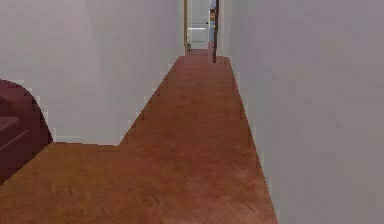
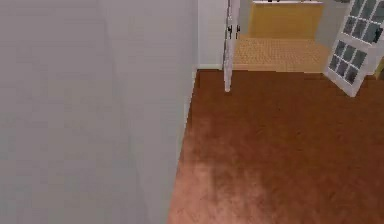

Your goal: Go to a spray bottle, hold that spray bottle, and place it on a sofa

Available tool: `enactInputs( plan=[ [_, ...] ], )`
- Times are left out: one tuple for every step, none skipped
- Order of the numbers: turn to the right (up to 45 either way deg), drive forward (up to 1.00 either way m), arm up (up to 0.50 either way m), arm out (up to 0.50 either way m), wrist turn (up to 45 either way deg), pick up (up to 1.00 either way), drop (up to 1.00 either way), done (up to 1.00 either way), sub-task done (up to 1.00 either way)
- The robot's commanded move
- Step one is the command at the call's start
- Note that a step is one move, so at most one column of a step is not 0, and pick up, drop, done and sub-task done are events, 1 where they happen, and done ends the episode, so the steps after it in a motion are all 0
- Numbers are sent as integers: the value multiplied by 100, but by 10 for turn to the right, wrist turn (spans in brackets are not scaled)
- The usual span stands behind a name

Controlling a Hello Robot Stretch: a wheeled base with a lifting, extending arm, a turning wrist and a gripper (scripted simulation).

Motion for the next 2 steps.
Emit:
enactInputs(
  plan=[
    [0, 100, 0, 0, 0, 0, 0, 0, 0],
    [0, 100, 0, 0, 0, 0, 0, 0, 0]
  ],
)
